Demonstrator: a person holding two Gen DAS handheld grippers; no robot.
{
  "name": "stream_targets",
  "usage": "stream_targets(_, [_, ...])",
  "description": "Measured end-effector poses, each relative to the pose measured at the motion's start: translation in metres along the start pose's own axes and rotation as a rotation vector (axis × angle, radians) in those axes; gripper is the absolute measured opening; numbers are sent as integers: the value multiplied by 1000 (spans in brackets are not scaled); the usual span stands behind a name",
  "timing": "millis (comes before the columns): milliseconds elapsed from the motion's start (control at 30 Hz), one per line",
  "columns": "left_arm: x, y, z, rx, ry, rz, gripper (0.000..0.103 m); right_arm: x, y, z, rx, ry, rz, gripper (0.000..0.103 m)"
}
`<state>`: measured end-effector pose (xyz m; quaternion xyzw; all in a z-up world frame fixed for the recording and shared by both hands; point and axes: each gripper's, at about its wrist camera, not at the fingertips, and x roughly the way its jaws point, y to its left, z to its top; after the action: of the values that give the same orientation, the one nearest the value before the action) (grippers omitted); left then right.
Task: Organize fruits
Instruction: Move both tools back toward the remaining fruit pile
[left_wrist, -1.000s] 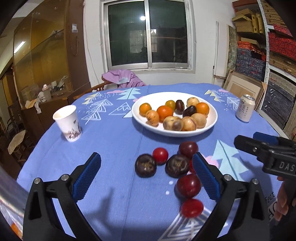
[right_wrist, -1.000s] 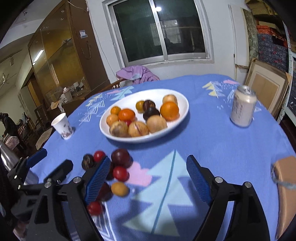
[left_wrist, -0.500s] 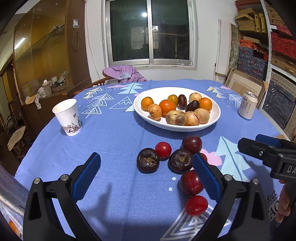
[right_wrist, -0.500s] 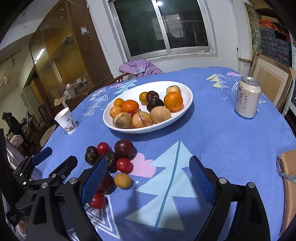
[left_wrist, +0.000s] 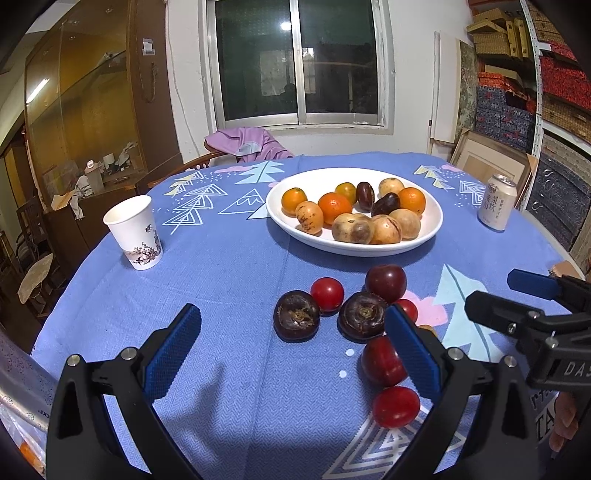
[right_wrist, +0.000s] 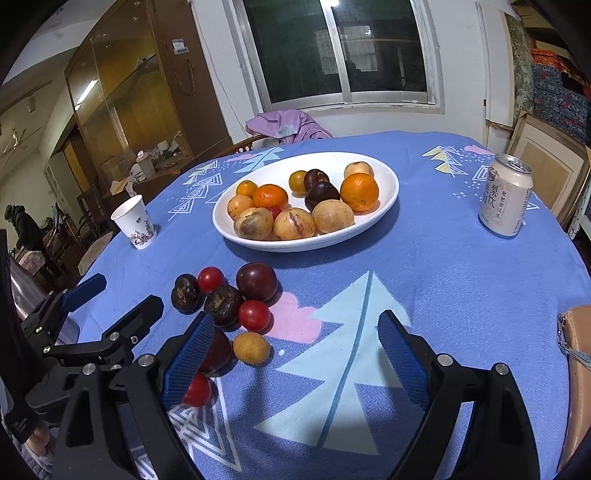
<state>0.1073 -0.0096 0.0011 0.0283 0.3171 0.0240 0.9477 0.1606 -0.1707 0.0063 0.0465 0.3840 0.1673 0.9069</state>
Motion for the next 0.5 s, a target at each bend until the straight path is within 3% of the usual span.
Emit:
stream_targets(367, [6, 8, 2, 19, 5, 36, 98, 3, 7, -3, -37, 8, -3, 91])
stream_targets(500, [15, 36, 7, -52, 43, 38, 98, 5, 5, -3, -44, 11, -13, 91])
